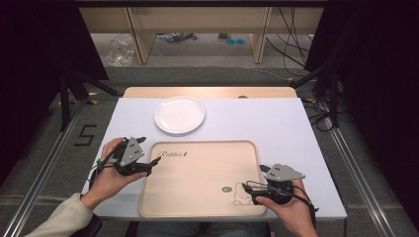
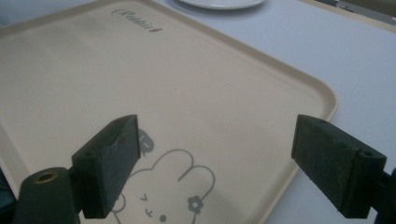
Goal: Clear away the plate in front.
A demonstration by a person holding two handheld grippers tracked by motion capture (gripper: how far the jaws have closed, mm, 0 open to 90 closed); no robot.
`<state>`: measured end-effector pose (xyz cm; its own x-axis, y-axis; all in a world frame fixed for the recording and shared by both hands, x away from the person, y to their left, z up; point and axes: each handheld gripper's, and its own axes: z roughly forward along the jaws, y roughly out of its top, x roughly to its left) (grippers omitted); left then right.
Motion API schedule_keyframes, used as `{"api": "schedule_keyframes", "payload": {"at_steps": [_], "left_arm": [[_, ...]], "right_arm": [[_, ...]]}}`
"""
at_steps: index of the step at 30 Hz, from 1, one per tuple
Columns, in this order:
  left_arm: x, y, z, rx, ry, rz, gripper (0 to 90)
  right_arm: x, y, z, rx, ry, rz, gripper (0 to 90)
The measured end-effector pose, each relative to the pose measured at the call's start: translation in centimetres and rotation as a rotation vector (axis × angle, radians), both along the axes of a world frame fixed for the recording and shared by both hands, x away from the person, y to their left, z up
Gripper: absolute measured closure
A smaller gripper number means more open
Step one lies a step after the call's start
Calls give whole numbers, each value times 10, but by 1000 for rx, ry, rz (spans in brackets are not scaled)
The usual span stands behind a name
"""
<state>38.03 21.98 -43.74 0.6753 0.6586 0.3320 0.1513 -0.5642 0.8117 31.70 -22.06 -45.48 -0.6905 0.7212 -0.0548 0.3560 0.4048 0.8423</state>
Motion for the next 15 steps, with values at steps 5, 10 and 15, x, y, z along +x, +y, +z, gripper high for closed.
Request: {"api": "schedule_keyframes", "payload": {"at_steps": [5, 10, 15], "left_arm": [[8, -3, 1, 55, 18, 24, 206], [14, -8, 1, 138, 17, 19, 218], [25, -14, 1, 230, -2, 38, 215]], "right_arm": [[0, 0, 0, 1, 3, -4, 165], [0, 1, 0, -3, -3, -2, 166], [0, 1, 0, 1, 2, -5, 166]]}}
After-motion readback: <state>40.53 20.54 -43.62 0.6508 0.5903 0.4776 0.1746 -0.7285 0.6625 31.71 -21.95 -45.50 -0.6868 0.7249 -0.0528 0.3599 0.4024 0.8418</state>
